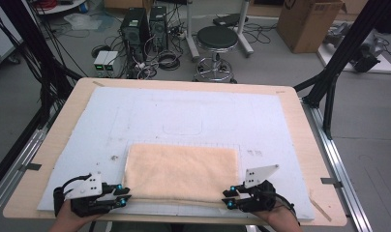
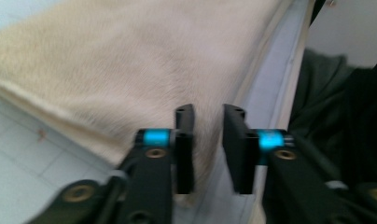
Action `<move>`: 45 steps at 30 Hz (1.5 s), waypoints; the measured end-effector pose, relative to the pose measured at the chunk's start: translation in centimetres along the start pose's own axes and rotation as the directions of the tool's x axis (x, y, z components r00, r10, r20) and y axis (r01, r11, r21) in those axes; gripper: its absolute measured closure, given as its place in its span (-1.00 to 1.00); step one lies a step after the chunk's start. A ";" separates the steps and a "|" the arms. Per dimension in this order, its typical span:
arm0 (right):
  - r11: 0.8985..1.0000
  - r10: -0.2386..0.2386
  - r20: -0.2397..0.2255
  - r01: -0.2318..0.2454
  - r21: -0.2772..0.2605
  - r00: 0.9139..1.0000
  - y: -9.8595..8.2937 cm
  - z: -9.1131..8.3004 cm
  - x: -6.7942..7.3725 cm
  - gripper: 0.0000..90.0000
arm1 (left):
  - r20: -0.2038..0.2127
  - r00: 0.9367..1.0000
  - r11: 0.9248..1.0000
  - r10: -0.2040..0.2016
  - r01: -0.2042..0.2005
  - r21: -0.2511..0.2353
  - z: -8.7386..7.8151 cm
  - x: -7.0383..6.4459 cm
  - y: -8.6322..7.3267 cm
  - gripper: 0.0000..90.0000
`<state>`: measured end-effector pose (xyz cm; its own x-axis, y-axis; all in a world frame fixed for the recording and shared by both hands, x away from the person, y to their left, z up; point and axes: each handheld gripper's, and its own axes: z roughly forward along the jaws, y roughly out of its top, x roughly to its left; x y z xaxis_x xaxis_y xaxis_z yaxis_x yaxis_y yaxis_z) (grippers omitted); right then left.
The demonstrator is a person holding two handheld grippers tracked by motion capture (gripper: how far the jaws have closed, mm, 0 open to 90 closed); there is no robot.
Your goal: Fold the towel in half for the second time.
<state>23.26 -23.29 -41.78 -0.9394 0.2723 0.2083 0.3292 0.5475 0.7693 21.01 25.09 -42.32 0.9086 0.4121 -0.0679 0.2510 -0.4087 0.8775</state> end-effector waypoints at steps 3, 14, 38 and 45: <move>0.998 0.011 -0.001 -0.011 -0.061 1.000 0.9 -0.4 -0.2 0.39 | 0.000 1.000 0.999 0.016 -0.016 -0.031 -0.1 0.1 1.4 0.45; 0.999 -0.038 -0.005 0.039 0.010 0.999 3.9 4.6 -0.4 0.74 | 0.019 0.999 0.995 0.028 -0.030 0.093 5.8 0.2 3.5 0.75; 0.997 -0.076 0.054 0.076 0.002 0.996 4.1 4.2 -0.9 0.70 | -0.022 1.000 0.999 -0.018 0.019 0.043 4.8 1.5 3.7 0.60; 0.995 -0.047 0.170 0.060 -0.073 0.984 6.6 3.0 -4.4 0.61 | -0.148 0.988 0.999 -0.044 0.044 -0.004 5.3 4.6 5.1 0.48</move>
<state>29.84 -18.50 -39.38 -0.9241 0.3764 0.0662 0.2641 0.5036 0.8226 28.24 20.60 -40.65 0.8373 0.5456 -0.0351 0.2890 -0.3870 0.8756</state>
